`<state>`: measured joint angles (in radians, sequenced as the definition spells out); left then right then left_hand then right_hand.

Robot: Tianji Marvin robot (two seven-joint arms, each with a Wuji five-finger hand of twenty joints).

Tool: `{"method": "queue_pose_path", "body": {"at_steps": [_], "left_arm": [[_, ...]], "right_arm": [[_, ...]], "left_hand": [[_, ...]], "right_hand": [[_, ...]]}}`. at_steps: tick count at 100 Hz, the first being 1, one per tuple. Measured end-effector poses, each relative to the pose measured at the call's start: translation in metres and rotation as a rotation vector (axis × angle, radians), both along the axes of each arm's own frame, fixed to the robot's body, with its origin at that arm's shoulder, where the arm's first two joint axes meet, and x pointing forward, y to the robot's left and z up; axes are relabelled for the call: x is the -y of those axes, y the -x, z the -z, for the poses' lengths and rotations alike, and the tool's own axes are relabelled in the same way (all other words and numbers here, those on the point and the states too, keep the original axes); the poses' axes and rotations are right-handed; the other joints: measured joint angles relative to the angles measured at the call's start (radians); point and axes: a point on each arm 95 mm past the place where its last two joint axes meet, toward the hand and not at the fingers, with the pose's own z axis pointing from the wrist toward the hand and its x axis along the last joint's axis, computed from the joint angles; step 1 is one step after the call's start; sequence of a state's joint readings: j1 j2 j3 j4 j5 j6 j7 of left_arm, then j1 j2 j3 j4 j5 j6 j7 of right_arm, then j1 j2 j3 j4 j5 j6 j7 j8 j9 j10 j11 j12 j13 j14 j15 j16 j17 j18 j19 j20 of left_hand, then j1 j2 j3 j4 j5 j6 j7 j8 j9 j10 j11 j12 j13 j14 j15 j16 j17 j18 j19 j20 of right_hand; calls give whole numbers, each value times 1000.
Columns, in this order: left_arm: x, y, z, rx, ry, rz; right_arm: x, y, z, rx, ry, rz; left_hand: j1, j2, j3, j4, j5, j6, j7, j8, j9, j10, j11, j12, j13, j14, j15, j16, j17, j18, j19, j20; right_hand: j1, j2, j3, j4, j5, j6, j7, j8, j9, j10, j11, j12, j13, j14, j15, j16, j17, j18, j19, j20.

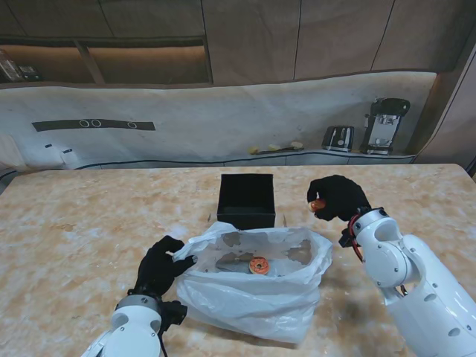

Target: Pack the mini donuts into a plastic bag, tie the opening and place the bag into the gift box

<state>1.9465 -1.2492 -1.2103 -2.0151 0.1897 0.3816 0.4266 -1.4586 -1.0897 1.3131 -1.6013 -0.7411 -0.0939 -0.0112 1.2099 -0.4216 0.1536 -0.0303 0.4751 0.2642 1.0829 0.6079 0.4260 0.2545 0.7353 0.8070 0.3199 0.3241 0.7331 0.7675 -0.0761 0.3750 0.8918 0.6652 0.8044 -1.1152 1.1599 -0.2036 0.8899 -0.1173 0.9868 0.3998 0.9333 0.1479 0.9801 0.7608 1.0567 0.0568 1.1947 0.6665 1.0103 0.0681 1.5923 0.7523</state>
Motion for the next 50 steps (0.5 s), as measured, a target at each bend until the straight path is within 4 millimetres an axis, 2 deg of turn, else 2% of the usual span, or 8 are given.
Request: {"method": "queue_pose_path", "body": {"at_steps": [23, 50], "left_arm": [[1, 0, 0, 1, 5, -1], [2, 1, 0, 8, 13, -3]], "right_arm": [[-22, 15, -22, 11, -37, -177], [-44, 24, -26, -6, -63, -301]], "left_hand": [[0, 0, 0, 0, 0, 0, 0, 0, 0, 0, 0, 0, 0, 0, 0, 0, 0, 0, 0, 0], [0, 0, 0, 0, 0, 0, 0, 0, 0, 0, 0, 0, 0, 0, 0, 0, 0, 0, 0, 0]], "right_hand": [[0, 0, 0, 8, 0, 0, 0, 0, 0, 0, 0, 0, 0, 1, 0, 0, 0, 1, 0, 1], [0, 13, -18, 13, 0, 0, 0, 0, 0, 0, -11, 0, -13, 4, 0, 2, -15, 3, 0, 11]]}}
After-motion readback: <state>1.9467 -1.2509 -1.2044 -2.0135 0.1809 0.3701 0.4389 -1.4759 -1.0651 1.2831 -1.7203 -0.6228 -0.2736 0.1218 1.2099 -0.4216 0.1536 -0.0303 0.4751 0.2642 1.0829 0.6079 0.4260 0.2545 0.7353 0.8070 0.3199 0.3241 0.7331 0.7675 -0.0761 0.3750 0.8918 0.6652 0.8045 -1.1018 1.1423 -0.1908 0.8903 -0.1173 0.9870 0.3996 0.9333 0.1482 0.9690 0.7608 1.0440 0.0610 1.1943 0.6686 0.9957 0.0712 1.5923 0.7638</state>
